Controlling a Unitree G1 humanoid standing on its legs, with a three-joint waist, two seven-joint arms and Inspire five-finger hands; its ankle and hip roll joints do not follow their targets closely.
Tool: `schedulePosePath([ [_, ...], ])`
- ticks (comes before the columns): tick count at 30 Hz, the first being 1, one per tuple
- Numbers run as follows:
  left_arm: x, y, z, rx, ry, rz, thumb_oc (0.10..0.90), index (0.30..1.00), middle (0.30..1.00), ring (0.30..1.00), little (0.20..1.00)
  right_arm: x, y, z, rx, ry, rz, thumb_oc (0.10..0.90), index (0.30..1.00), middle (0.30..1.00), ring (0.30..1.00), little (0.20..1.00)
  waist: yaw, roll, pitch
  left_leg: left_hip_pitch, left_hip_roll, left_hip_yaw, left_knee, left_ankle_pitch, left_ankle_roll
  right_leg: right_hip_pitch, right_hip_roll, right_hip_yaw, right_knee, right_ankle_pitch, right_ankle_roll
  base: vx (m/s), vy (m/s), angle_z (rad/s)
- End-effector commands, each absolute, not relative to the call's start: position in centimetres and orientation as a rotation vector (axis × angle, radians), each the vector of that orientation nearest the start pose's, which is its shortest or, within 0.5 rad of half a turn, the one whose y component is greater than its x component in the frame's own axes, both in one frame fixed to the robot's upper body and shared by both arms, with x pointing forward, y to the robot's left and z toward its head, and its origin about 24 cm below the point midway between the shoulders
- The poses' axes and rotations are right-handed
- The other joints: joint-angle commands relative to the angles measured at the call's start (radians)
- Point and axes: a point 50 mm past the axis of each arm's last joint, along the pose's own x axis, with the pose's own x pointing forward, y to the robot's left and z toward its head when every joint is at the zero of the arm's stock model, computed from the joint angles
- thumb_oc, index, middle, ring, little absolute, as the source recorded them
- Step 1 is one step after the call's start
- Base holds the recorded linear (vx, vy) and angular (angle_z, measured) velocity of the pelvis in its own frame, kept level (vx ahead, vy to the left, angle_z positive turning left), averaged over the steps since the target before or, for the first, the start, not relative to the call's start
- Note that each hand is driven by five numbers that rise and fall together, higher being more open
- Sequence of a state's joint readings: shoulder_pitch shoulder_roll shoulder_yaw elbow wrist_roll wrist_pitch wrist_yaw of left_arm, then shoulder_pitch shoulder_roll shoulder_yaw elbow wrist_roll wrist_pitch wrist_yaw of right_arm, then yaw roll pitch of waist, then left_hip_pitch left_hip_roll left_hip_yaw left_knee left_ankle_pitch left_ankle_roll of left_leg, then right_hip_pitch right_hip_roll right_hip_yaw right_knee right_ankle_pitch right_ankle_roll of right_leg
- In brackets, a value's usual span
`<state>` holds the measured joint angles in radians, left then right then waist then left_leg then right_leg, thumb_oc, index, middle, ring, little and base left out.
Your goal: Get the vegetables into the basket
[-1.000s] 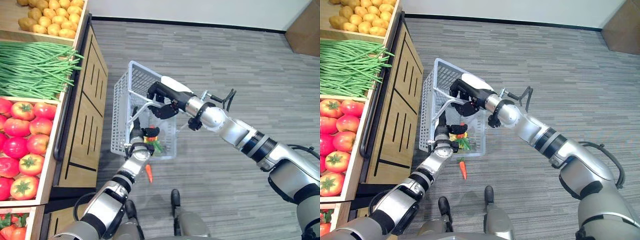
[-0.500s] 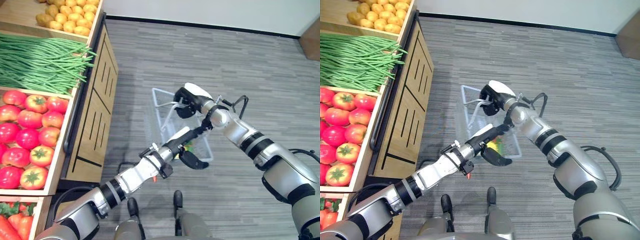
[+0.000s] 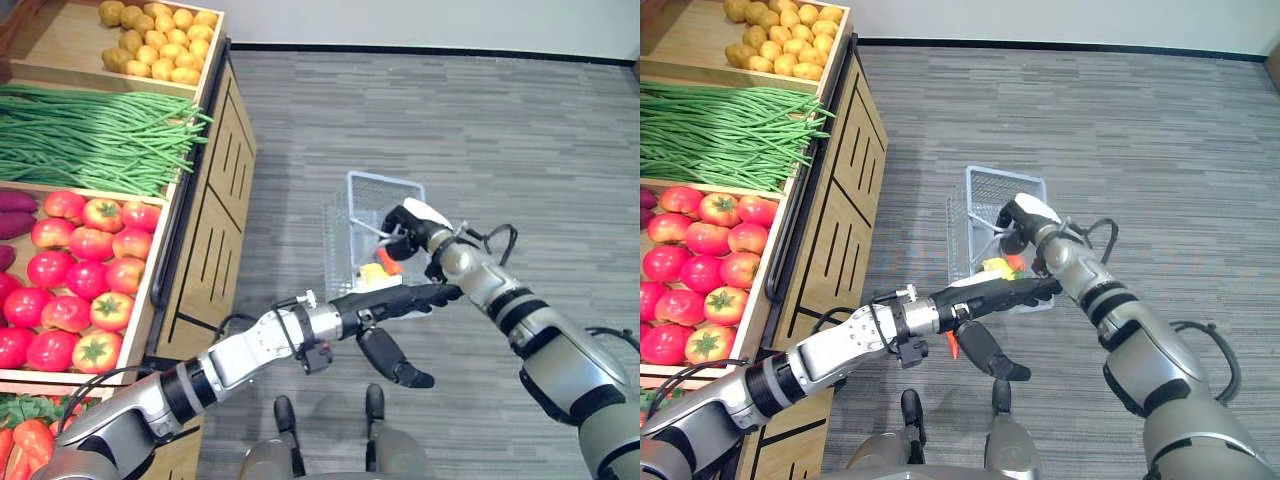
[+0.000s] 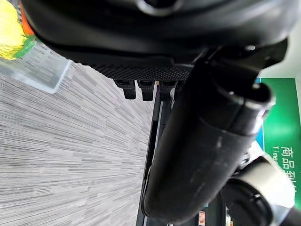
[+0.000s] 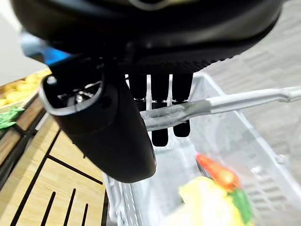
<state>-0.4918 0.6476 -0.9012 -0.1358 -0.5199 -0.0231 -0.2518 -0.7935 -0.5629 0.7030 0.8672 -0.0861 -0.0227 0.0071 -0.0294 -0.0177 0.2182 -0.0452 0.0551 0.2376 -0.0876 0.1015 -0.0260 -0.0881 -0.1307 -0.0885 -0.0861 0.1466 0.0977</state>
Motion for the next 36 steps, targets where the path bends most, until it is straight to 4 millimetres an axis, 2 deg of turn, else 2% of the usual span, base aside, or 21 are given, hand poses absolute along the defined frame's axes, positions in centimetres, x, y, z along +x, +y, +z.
schedulePosePath([
  [1, 23.2, 7.5, 11.9, 0.166, -0.234, -1.136, 0.900, 1.000, 1.000, 1.000, 1.000, 37.4, -22.6, 10.4, -1.059, 0.054, 0.183, 0.400, 0.300, 0.300, 0.300, 0.300, 0.030, -0.033, -0.101, 0.025, 0.036, -0.062, 0.000, -0.047, -0.052, -0.008, -0.054, -0.001, 0.015, 0.009, 0.083, 0.03, -0.001, 0.01],
  [2, 23.2, 7.6, 11.9, 0.166, -0.232, -1.137, 0.900, 1.000, 1.000, 1.000, 1.000, 37.4, -22.6, 10.3, -1.058, 0.055, 0.185, 0.400, 0.300, 0.300, 0.300, 0.300, 0.029, -0.034, -0.103, 0.026, 0.036, -0.062, 0.000, -0.047, -0.052, -0.006, -0.054, -0.002, 0.015, 0.009, 0.083, 0.05, -0.006, 0.01],
  [4, 23.5, 10.9, 10.3, 0.245, -0.141, -1.059, 0.900, 1.000, 1.000, 1.000, 1.000, 35.2, -24.9, 7.3, -1.033, 0.160, 0.188, 0.400, 0.300, 0.300, 0.300, 0.300, 0.033, -0.028, -0.115, 0.040, 0.036, -0.064, 0.000, -0.050, -0.055, 0.007, -0.054, -0.005, 0.015, 0.005, 0.083, 0.05, -0.011, 0.04],
  [5, 23.4, 11.0, 10.3, 0.246, -0.139, -1.059, 0.900, 1.000, 1.000, 1.000, 1.000, 35.2, -24.8, 7.2, -1.031, 0.161, 0.190, 0.400, 0.300, 0.300, 0.300, 0.300, 0.033, -0.030, -0.116, 0.041, 0.036, -0.065, 0.000, -0.050, -0.055, 0.008, -0.054, -0.005, 0.015, 0.004, 0.083, 0.07, -0.017, 0.07],
  [6, 23.4, 13.4, 9.7, 0.374, -0.094, -1.036, 0.900, 1.000, 1.000, 1.000, 1.000, 33.8, -26.7, 6.1, -1.017, 0.215, 0.171, 0.400, 0.300, 0.300, 0.300, 0.300, 0.034, -0.026, -0.124, 0.049, 0.037, -0.064, 0.000, -0.051, -0.058, 0.018, -0.055, -0.008, 0.013, 0.004, 0.086, 0.04, -0.011, 0.04],
  [9, 23.2, 14.5, 9.2, 0.413, -0.059, -1.031, 0.900, 1.000, 1.000, 1.000, 1.000, 33.0, -27.5, 5.4, -1.010, 0.241, 0.165, 0.400, 0.300, 0.300, 0.300, 0.300, 0.035, -0.028, -0.130, 0.055, 0.037, -0.063, 0.000, -0.053, -0.059, 0.024, -0.055, -0.008, 0.011, 0.003, 0.087, 0.03, -0.006, 0.01],
  [10, 22.8, 16.9, 7.4, 0.489, 0.044, -0.996, 0.900, 1.000, 1.000, 1.000, 1.000, 31.3, -29.1, 4.3, -0.990, 0.288, 0.147, 0.400, 0.300, 0.300, 0.300, 0.300, 0.032, -0.025, -0.140, 0.063, 0.037, -0.059, 0.000, -0.055, -0.062, 0.029, -0.056, -0.009, 0.009, 0.002, 0.091, 0.04, -0.006, 0.01],
  [12, 22.1, 19.2, 5.2, 0.542, 0.151, -0.943, 0.900, 1.000, 1.000, 1.000, 1.000, 29.5, -30.6, 3.3, -0.967, 0.333, 0.122, 0.400, 0.300, 0.300, 0.300, 0.300, 0.030, -0.023, -0.153, 0.071, 0.037, -0.057, 0.000, -0.056, -0.062, 0.033, -0.056, -0.008, 0.008, 0.001, 0.093, 0.05, -0.012, -0.02],
  [13, 21.0, 21.7, 2.7, 0.572, 0.281, -0.871, 0.900, 1.000, 1.000, 1.000, 1.000, 27.4, -32.3, 1.9, -0.935, 0.401, 0.084, 0.400, 0.300, 0.300, 0.300, 0.300, 0.031, -0.022, -0.158, 0.077, 0.036, -0.056, 0.000, -0.056, -0.062, 0.038, -0.056, -0.011, 0.009, 0.000, 0.095, 0.03, -0.012, -0.06],
  [16, 19.8, 23.7, 0.1, 0.584, 0.399, -0.807, 0.900, 1.000, 1.000, 1.000, 1.000, 25.7, -33.6, 0.7, -0.907, 0.465, 0.048, 0.400, 0.300, 0.300, 0.300, 0.300, 0.029, -0.022, -0.168, 0.083, 0.035, -0.056, 0.000, -0.058, -0.062, 0.045, -0.055, -0.011, 0.008, -0.001, 0.096, 0.02, -0.003, -0.07],
  [17, 18.0, 25.7, -3.1, 0.561, 0.544, -0.694, 0.900, 1.000, 1.000, 1.000, 1.000, 23.8, -34.8, -0.6, -0.877, 0.538, 0.013, 0.400, 0.300, 0.300, 0.300, 0.300, 0.028, -0.022, -0.175, 0.087, 0.035, -0.053, 0.000, -0.057, -0.062, 0.046, -0.055, -0.011, 0.008, -0.001, 0.098, 0.00, 0.001, -0.05],
  [18, 17.9, 25.7, -3.2, 0.560, 0.543, -0.695, 0.900, 1.000, 1.000, 1.000, 1.000, 23.7, -34.8, -0.6, -0.879, 0.539, 0.014, 0.400, 0.300, 0.300, 0.300, 0.300, 0.027, -0.020, -0.176, 0.087, 0.035, -0.053, 0.000, -0.057, -0.062, 0.047, -0.055, -0.011, 0.008, -0.001, 0.098, 0.00, 0.000, 0.00],
  [19, 16.0, 27.2, -5.8, 0.539, 0.663, -0.587, 0.900, 1.000, 1.000, 1.000, 1.000, 22.0, -35.7, -1.5, -0.854, 0.597, -0.016, 0.400, 0.300, 0.300, 0.300, 0.300, 0.026, -0.022, -0.182, 0.088, 0.034, -0.050, 0.000, -0.054, -0.062, 0.047, -0.055, -0.011, 0.006, -0.001, 0.098, -0.01, -0.006, -0.03],
  [21, 13.4, 28.2, -8.2, 0.546, 0.782, -0.522, 0.900, 1.000, 1.000, 1.000, 1.000, 19.9, -36.8, -2.6, -0.822, 0.668, -0.057, 0.400, 0.300, 0.300, 0.300, 0.300, 0.026, -0.022, -0.185, 0.094, 0.033, -0.048, 0.000, -0.054, -0.060, 0.048, -0.052, -0.010, 0.005, 0.000, 0.098, 0.00, 0.000, 0.00],
  [22, 13.4, 28.1, -8.3, 0.546, 0.782, -0.523, 0.900, 1.000, 1.000, 1.000, 1.000, 19.9, -36.8, -2.6, -0.824, 0.667, -0.057, 0.400, 0.300, 0.300, 0.300, 0.300, 0.026, -0.020, -0.186, 0.095, 0.033, -0.047, 0.000, -0.055, -0.060, 0.048, -0.052, -0.009, 0.005, 0.000, 0.098, 0.00, 0.000, 0.00],
  [24, 10.1, 28.6, -11.1, 0.542, 0.943, -0.433, 0.900, 1.000, 1.000, 1.000, 1.000, 17.6, -37.1, -4.4, -0.770, 0.753, -0.089, 0.400, 0.300, 0.300, 0.300, 0.300, 0.027, -0.023, -0.193, 0.105, 0.034, -0.037, 0.000, -0.056, -0.057, 0.048, -0.047, 0.000, 0.005, -0.001, 0.096, 0.00, -0.010, -0.07],
  [25, 10.1, 28.5, -11.2, 0.543, 0.942, -0.434, 0.900, 1.000, 1.000, 1.000, 1.000, 17.6, -37.1, -4.4, -0.771, 0.752, -0.089, 0.400, 0.300, 0.300, 0.300, 0.300, 0.027, -0.022, -0.193, 0.105, 0.035, -0.036, 0.000, -0.056, -0.057, 0.048, -0.047, 0.000, 0.005, -0.001, 0.096, 0.00, -0.019, -0.15],
  [27, 7.7, 28.4, -13.0, 0.527, 1.060, -0.348, 0.900, 1.000, 1.000, 1.000, 1.000, 15.8, -37.2, -5.6, -0.737, 0.815, -0.116, 0.400, 0.300, 0.300, 0.300, 0.300, 0.027, -0.026, -0.199, 0.112, 0.038, -0.029, 0.000, -0.057, -0.056, 0.051, -0.043, 0.003, 0.007, -0.002, 0.094, 0.00, -0.020, -0.14],
  [29, 7.1, 28.1, -13.6, 0.520, 1.090, -0.324, 0.900, 1.000, 1.000, 1.000, 1.000, 15.0, -37.3, -6.0, -0.721, 0.833, -0.137, 0.400, 0.300, 0.300, 0.300, 0.300, 0.026, -0.025, -0.201, 0.113, 0.039, -0.029, 0.000, -0.057, -0.056, 0.052, -0.042, 0.001, 0.008, -0.004, 0.093, 0.00, -0.018, -0.08],
  [30, 5.6, 27.8, -14.5, 0.524, 1.163, -0.257, 0.900, 1.000, 1.000, 1.000, 1.000, 13.4, -37.3, -6.9, -0.693, 0.876, -0.163, 0.400, 0.300, 0.300, 0.300, 0.300, 0.025, -0.029, -0.203, 0.113, 0.041, -0.032, 0.000, -0.056, -0.057, 0.058, -0.040, -0.004, 0.009, -0.008, 0.091, 0.00, -0.030, -0.04],
  [36, 4.3, 27.2, -15.5, 0.581, 1.237, -0.124, 0.900, 1.000, 1.000, 1.000, 1.000, 9.9, -36.6, -9.2, -0.684, 1.008, -0.187, 0.400, 0.300, 0.300, 0.300, 0.300, 0.024, -0.031, -0.208, 0.098, 0.046, -0.046, 0.000, -0.048, -0.062, 0.059, -0.035, -0.022, 0.005, -0.012, 0.085, -0.01, -0.024, 0.05],
])
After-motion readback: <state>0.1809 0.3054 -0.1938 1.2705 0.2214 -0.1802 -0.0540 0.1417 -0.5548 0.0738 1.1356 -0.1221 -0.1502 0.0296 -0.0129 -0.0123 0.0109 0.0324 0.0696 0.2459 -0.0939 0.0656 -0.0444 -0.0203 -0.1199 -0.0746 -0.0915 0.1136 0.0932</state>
